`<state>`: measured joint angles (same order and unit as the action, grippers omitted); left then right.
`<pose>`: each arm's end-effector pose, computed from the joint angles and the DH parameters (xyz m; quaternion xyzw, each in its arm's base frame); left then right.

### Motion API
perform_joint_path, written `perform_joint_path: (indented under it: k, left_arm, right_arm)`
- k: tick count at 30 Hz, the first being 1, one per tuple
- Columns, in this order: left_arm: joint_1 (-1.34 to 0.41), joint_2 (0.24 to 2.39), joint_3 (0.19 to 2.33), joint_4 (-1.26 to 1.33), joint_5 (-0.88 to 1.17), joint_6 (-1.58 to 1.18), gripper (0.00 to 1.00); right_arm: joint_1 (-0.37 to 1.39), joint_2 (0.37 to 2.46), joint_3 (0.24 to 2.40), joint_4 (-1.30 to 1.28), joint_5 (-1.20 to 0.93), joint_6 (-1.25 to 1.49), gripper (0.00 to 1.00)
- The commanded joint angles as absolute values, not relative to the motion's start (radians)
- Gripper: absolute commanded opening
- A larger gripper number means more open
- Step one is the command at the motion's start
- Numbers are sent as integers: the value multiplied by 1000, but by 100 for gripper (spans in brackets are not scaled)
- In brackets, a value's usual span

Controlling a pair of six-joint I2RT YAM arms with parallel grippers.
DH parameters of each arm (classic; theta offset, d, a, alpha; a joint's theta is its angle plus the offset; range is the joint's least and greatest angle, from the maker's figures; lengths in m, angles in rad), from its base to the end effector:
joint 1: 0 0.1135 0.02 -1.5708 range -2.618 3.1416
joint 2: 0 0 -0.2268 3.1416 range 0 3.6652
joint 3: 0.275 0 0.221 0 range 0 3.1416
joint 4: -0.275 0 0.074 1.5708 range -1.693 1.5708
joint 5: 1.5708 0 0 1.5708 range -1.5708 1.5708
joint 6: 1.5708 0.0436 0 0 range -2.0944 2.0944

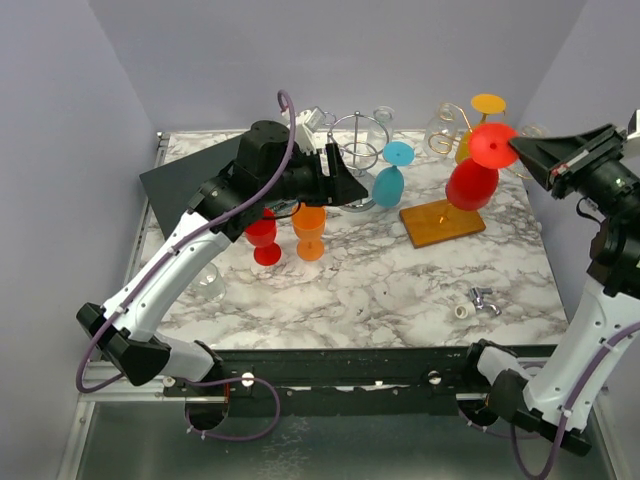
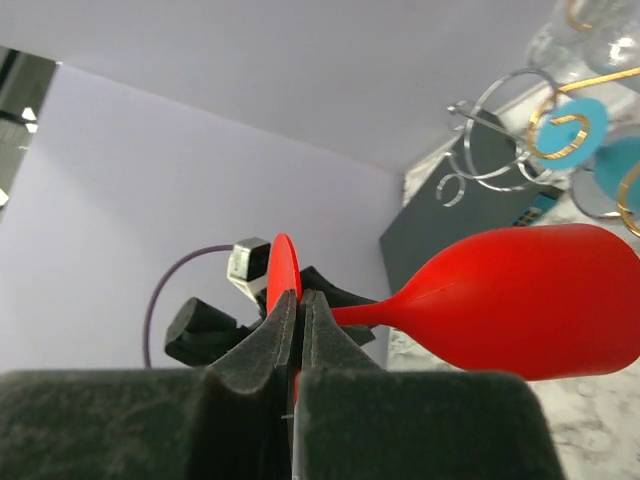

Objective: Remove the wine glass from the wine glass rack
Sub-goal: Place the wine glass at the center of the board.

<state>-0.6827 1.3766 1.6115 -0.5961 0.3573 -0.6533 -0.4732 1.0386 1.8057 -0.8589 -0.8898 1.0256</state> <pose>0.2050 -0.1863 0.4033 0.1129 0.8079 -0.4614 0.3487 0.1199 -0.0234 0.4905 0.2420 0.6858 0.4718 0.4986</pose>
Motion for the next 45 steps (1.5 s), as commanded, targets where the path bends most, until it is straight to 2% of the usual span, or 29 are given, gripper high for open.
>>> perform_joint_path:
  k: [1,11,18,28,30,37,41,45]
  left_arm:
    - [-674,1354,1610,-364,447,-770,68]
    - [-497,1392,1503,108,608,-1060,73]
    - [-421,1437,1520,223,654,-1143,76]
    - [-313,1458,1459,410,712,-1310,77]
    - [-304,1467,1459,444,721,-1336,79]
    - [-299,1499,1479,531,734,-1409,79]
    - [-298,1503,1464,594,733,-1453,78]
    - [-299,1508,1445,677,739,-1517,72]
  right_arm:
    - [-478,1116,1869,-594,-1055,1240,1]
    - [-430,1322,1981,-275,-1067,1468,1]
    - [-67,1574,2204,-269,-891,1433,1]
    - [50,1651,2128,-10,-846,1595,1]
    - [70,1654,2110,42,-842,1620,1]
    - [154,1675,2125,69,-817,1631,1]
    - [180,1676,2114,94,-813,1646,1]
    - [190,1656,2047,143,-813,1664,1]
